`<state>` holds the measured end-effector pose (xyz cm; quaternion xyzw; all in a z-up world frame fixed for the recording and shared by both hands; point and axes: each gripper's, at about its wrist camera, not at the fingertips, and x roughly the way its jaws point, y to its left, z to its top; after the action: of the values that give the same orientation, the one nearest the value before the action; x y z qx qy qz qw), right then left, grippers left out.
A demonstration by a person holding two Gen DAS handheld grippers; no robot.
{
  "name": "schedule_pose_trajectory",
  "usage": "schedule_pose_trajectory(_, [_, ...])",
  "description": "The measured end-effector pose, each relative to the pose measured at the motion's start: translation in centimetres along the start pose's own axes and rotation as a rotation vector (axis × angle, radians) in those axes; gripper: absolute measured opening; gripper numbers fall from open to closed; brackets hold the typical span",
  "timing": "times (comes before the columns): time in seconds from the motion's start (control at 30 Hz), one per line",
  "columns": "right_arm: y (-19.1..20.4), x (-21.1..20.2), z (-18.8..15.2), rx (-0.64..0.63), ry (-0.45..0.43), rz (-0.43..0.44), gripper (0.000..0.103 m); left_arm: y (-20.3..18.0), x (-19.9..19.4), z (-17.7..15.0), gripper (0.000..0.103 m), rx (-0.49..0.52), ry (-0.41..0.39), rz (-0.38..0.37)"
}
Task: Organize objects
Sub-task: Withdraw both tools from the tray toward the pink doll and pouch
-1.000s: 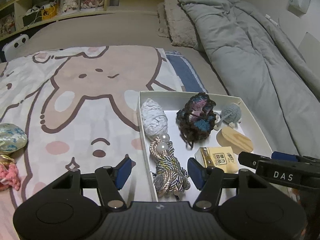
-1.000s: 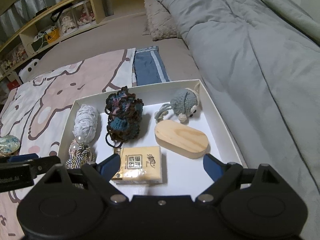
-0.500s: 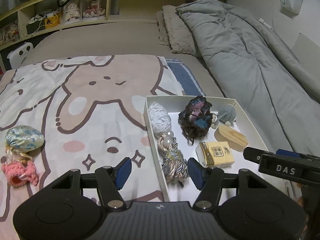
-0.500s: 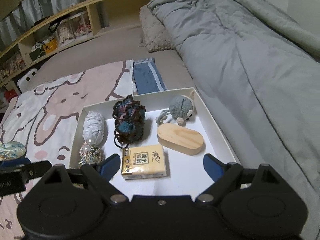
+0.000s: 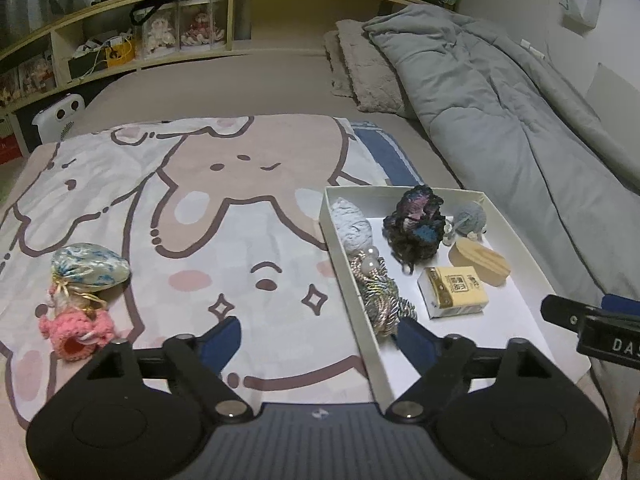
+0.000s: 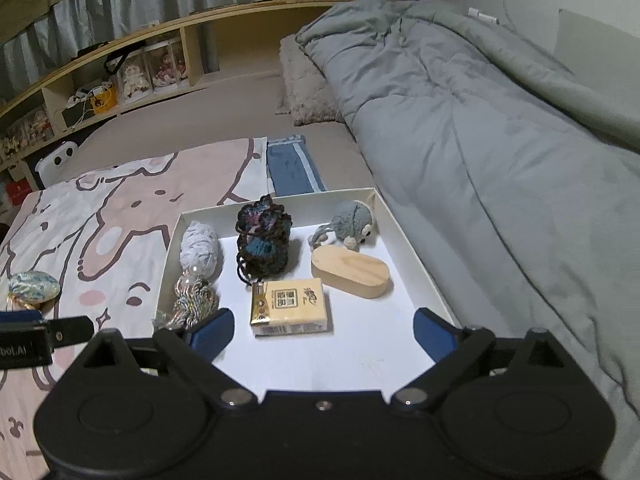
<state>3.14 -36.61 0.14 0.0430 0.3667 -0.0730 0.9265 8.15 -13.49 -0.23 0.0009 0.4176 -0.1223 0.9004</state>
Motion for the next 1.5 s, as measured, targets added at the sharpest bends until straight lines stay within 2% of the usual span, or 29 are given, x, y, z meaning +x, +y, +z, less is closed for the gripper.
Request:
schedule_pose_trajectory(0.27, [0.3, -1.6, -1.2, -0.004, -0.014, -0.008, 0.103, 0.9, -1.4, -0.7, 0.103, 0.037, -0.025, 0.023])
schedule_pose_trajectory(0.77, [1.0, -3.6, -3.0, 0.002, -0.079, 0.010, 0.103, 1.8, -3.0, -2.2, 0.103, 0.046, -0.062, 0.011])
schedule_pose_trajectory(1.2, [1.4, -3.8, -3.1, -0.010, -0.082, -0.008, 0.103, 2.4, -3.6, -2.9, 0.103, 0.033, -0.083, -0.014])
schedule_pose_trajectory(1.5, [1.7, -3.7, -3.0, -0.022, -0.073, -0.004, 0.103, 3.3, -3.3, -2.5, 0.103, 0.020, -0.077, 0.007])
